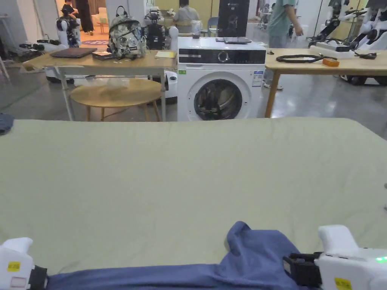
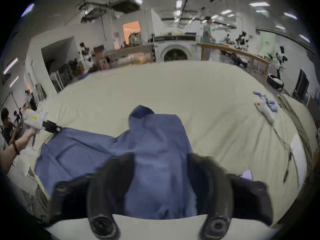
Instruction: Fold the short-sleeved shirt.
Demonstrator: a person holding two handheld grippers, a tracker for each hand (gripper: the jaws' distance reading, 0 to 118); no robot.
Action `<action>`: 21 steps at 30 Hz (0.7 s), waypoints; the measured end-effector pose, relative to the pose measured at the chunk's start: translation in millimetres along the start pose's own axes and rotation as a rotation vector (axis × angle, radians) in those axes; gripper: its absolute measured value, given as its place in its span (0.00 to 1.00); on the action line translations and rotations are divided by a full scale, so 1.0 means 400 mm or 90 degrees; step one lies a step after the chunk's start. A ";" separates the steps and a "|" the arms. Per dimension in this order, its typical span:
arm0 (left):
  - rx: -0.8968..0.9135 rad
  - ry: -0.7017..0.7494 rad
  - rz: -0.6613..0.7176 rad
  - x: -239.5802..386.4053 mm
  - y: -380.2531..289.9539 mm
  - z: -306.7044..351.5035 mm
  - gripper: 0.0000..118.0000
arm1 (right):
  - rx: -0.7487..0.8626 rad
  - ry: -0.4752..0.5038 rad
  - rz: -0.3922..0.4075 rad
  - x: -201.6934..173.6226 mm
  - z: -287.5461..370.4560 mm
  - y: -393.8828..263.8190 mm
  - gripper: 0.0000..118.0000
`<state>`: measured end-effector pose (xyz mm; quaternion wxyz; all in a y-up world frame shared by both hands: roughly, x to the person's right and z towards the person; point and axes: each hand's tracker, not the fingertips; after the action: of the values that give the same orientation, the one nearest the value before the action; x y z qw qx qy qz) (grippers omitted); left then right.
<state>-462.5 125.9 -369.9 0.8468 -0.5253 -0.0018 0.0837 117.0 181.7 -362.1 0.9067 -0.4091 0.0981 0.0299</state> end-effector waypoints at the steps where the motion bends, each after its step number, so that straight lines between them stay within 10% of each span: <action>1: 0.002 -0.002 0.003 0.002 -0.006 0.002 0.01 | -0.027 -0.022 0.011 0.006 -0.043 0.020 0.56; 8: 0.022 -0.009 0.009 0.001 -0.025 0.017 0.01 | -0.185 -0.059 -0.123 0.091 -0.233 0.020 0.51; 11: 0.021 -0.010 0.015 -0.006 -0.022 0.014 0.01 | -0.145 -0.058 -0.086 0.077 -0.210 0.015 0.38; 14: 0.088 0.007 0.017 0.008 -0.049 0.035 0.01 | -0.134 -0.058 -0.063 0.074 -0.177 0.023 0.00; 21: 0.226 -0.083 -0.033 0.009 -0.208 0.315 0.00 | 0.044 0.008 -0.050 0.050 0.147 -0.064 0.00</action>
<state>-458.6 202.5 -239.9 0.9260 -0.3612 -0.0553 0.0947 148.8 208.2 -309.4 0.9202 -0.3812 0.0884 -0.0114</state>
